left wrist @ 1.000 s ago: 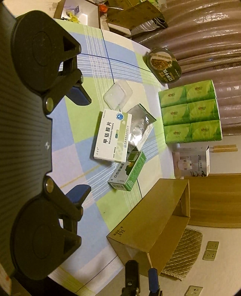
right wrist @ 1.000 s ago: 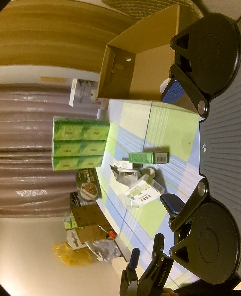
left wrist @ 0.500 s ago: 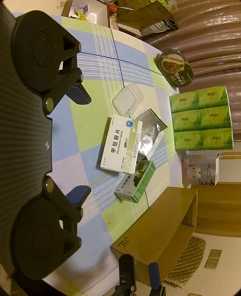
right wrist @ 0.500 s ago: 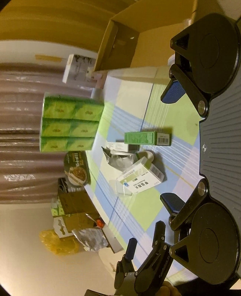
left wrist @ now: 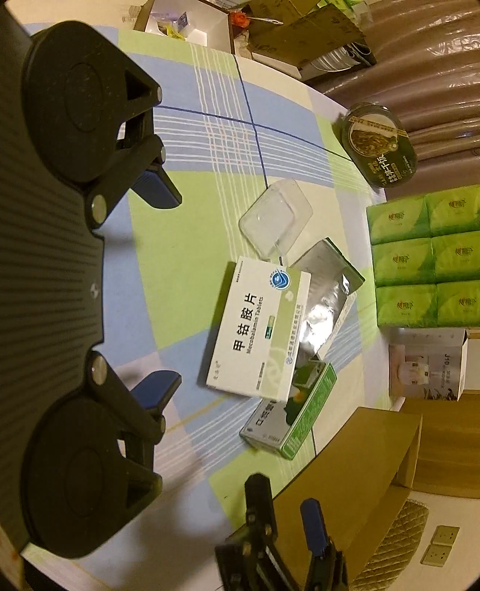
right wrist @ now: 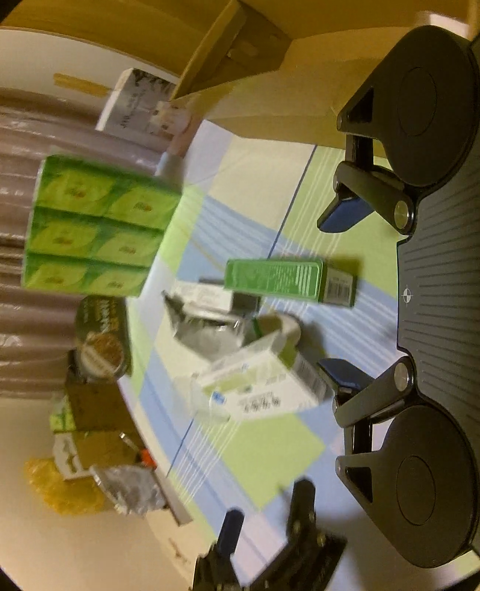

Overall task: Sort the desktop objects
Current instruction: 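Grasp the tall green box upright with the right tool, then grasp the white medicine box with the left tool while the right tool holds the green box, then lift and carry the medicine box and green box toward the cardboard box with both tools, then open the left tool dropping the medicine box while the right tool releases the green box into the box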

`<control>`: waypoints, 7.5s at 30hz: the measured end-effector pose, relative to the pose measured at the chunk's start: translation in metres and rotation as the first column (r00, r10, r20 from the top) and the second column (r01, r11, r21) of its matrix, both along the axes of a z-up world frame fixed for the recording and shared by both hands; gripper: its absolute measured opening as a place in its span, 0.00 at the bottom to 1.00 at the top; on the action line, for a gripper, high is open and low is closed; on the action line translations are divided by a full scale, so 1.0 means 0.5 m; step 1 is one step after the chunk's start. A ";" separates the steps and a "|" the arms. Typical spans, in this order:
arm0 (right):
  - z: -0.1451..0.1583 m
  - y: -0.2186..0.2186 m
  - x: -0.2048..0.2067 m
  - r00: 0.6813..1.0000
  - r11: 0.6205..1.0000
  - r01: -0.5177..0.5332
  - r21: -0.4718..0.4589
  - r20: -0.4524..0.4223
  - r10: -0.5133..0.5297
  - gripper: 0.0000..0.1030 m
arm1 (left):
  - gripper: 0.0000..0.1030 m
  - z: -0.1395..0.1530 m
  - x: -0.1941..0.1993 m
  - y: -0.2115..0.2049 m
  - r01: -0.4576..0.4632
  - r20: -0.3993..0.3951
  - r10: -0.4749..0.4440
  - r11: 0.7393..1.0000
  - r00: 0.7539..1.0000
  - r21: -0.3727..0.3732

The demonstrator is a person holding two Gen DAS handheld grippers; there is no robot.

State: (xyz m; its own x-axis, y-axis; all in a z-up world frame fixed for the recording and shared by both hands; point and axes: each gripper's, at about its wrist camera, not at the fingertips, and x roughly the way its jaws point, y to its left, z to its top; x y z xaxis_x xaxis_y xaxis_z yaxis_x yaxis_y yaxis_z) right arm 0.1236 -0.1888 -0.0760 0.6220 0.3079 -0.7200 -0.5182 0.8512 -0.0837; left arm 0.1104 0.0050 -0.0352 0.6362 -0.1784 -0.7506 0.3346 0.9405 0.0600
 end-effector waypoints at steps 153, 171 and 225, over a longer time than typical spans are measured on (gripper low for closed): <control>0.066 -0.039 -0.171 0.999 0.999 0.041 0.029 -0.023 -0.040 0.27 | 0.65 0.029 -0.093 -0.098 0.053 -0.061 -0.054 0.999 0.997 -0.008; 0.139 -0.116 -0.233 0.992 0.992 0.108 0.067 0.057 -0.112 0.27 | 0.65 0.106 -0.148 -0.170 0.129 0.011 -0.129 0.992 0.992 -0.011; 0.206 -0.501 -0.040 0.898 0.900 0.397 0.178 0.125 -0.421 0.27 | 0.65 0.203 0.129 -0.588 0.326 0.025 -0.332 0.907 0.943 -0.268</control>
